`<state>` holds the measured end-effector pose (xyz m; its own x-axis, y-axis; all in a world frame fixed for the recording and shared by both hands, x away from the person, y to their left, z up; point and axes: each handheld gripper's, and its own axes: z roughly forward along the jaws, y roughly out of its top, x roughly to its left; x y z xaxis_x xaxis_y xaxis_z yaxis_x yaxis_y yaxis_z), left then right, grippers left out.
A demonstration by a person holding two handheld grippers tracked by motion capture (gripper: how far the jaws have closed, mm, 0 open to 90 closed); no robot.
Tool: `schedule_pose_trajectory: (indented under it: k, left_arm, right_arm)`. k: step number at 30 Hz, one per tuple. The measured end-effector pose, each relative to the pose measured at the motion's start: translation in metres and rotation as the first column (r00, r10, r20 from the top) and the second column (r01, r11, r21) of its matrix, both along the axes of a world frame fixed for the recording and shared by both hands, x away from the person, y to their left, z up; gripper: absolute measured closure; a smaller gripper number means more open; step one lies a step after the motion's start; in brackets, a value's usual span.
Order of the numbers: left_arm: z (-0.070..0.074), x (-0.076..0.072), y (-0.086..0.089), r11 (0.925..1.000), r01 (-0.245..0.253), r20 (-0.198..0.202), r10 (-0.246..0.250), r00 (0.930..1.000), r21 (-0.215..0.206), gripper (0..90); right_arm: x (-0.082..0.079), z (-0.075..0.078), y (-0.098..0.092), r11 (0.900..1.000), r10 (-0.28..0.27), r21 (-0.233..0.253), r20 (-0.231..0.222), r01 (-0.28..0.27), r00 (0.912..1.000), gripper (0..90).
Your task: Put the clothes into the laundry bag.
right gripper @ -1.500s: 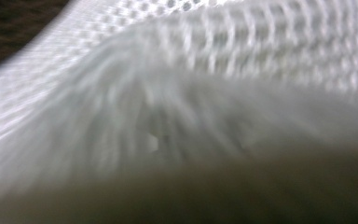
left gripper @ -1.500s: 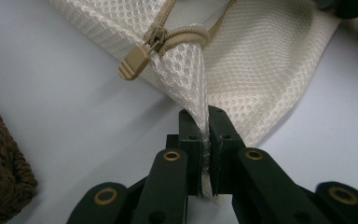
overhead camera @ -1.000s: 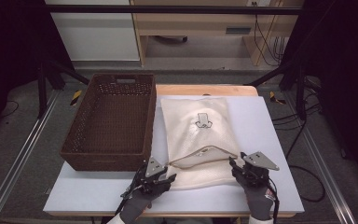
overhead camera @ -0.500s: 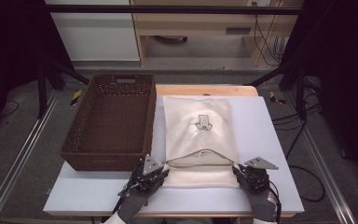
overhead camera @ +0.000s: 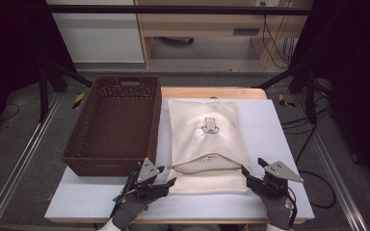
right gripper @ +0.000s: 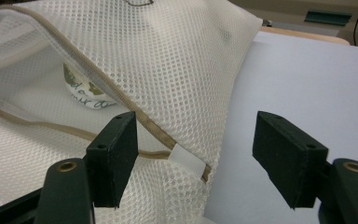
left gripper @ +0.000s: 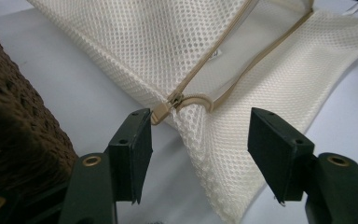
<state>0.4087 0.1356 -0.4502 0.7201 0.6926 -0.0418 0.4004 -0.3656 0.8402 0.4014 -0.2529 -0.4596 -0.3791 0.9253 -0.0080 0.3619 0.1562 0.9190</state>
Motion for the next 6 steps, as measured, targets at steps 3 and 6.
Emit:
schedule_pose_trajectory:
  k: [3, 6]
  left_arm:
    - [0.0025, -0.0020, 0.0027, 1.0000, 0.005, 0.005, -0.005, 1.0000, -0.003, 37.4]
    - [0.0043, -0.0036, 0.0046, 0.9999, 0.013, 0.005, -0.012, 0.9999, -0.004, 35.9]
  right_arm:
    - [-0.0019, 0.0028, -0.0039, 1.000, -0.016, 0.008, 0.009, 0.016, 0.9998, 30.0]
    - [-0.0037, 0.0051, -0.0081, 0.999, -0.036, 0.011, 0.022, 0.036, 0.9991, 29.6]
